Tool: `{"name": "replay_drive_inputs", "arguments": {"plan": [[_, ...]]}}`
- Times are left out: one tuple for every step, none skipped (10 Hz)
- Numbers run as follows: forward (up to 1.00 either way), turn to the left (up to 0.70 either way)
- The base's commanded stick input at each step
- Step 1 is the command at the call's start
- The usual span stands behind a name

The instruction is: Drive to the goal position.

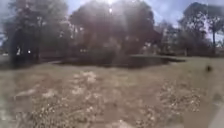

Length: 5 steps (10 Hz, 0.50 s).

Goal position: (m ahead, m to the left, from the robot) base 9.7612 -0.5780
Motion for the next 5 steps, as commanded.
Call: {"name": "replay_drive_inputs", "arguments": {"plan": [[0.7,0.0],[0.7,0.0],[0.7,0.0],[0.7,0.0],[0.7,0.0]]}}
